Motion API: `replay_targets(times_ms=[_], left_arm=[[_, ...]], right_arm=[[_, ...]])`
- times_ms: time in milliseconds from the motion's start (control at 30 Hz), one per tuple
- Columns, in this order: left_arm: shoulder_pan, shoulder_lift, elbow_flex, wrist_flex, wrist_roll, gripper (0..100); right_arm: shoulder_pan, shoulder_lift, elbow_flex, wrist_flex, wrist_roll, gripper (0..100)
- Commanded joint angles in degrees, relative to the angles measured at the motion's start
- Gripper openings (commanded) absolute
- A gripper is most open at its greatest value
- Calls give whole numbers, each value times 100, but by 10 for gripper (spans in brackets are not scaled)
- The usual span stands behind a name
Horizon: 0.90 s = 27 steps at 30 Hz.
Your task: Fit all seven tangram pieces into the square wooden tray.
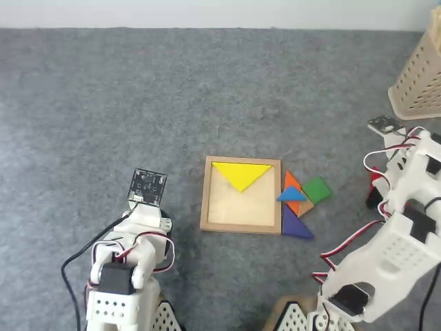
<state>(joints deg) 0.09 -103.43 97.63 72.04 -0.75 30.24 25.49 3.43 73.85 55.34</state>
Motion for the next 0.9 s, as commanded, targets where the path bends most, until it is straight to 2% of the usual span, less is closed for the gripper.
replay_targets(times_ms=[0,233,433,533,667,867], left_arm=[[-35,-123,-110,35,44,12],[-35,-123,-110,35,44,12],[-35,-123,-110,35,44,12],[-35,-123,-110,35,44,12],[-35,-123,-110,35,44,12],[-35,-123,-110,35,44,12]], right_arm=[[75,-505,-35,321,-448,54],[-154,-1868,105,1007,-510,54],[-778,-3275,905,1086,-510,54],[-1464,-3978,1327,1077,-510,54],[-2747,-4549,1670,1086,-747,54],[-4637,-4154,1389,1095,-1143,54]])
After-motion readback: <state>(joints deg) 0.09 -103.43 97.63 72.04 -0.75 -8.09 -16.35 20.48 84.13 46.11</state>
